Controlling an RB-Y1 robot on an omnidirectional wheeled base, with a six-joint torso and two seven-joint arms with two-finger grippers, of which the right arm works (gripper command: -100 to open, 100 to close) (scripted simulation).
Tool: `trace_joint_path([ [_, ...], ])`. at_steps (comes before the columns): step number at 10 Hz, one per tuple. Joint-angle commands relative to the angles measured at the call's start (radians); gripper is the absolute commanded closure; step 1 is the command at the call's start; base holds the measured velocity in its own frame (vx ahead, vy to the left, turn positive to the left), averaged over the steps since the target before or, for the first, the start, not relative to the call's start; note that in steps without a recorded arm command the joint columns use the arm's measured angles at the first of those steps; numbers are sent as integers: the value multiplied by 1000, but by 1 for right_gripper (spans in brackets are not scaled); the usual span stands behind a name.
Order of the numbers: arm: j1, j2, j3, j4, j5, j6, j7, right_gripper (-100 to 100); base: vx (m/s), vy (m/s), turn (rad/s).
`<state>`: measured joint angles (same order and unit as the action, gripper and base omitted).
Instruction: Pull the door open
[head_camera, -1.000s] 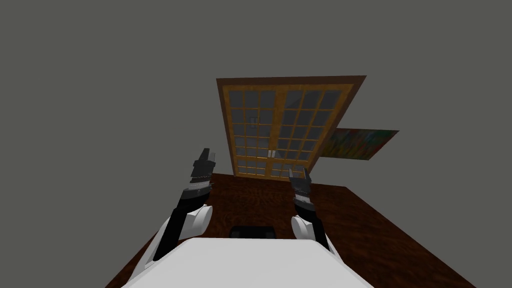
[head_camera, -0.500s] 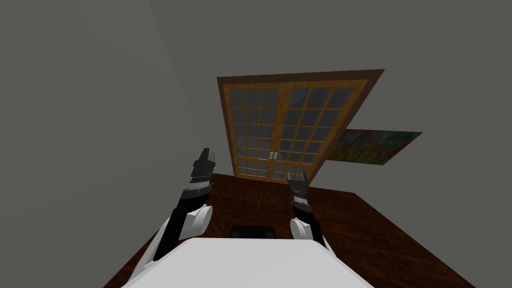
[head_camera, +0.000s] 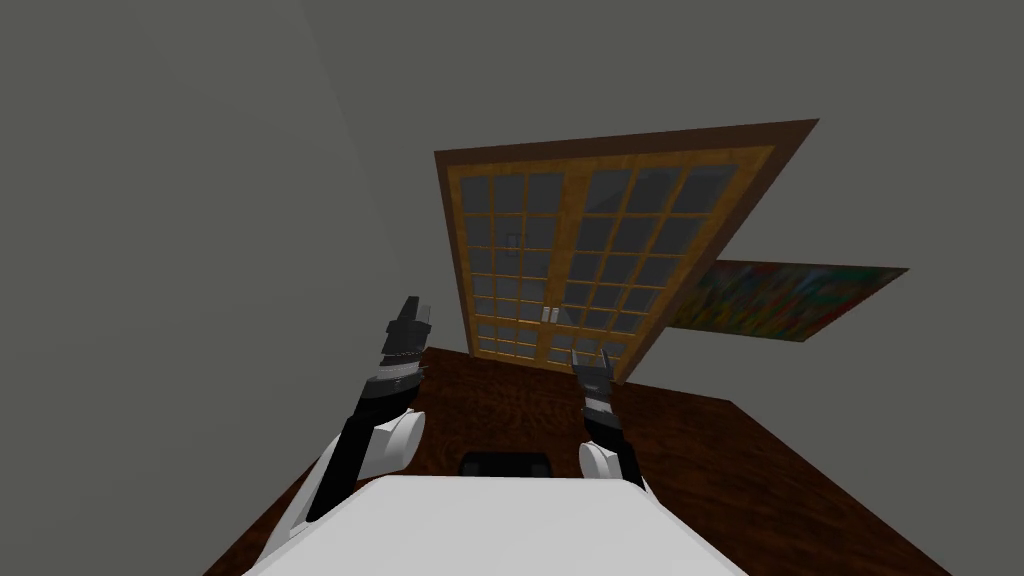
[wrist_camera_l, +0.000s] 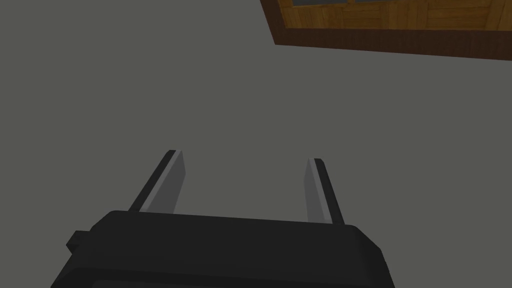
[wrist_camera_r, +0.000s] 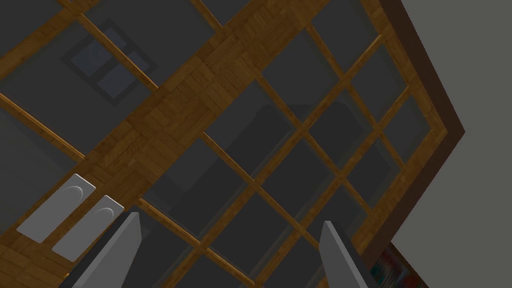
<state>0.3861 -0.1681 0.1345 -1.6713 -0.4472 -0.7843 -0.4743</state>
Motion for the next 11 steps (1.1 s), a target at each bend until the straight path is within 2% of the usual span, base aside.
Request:
trace_joint_path([
  [1, -7, -6, 12, 36, -23, -9, -39, -100, 94, -45, 68],
  [11, -46, -48, 75, 241, -163, -57, -265, -100, 91, -40, 70],
])
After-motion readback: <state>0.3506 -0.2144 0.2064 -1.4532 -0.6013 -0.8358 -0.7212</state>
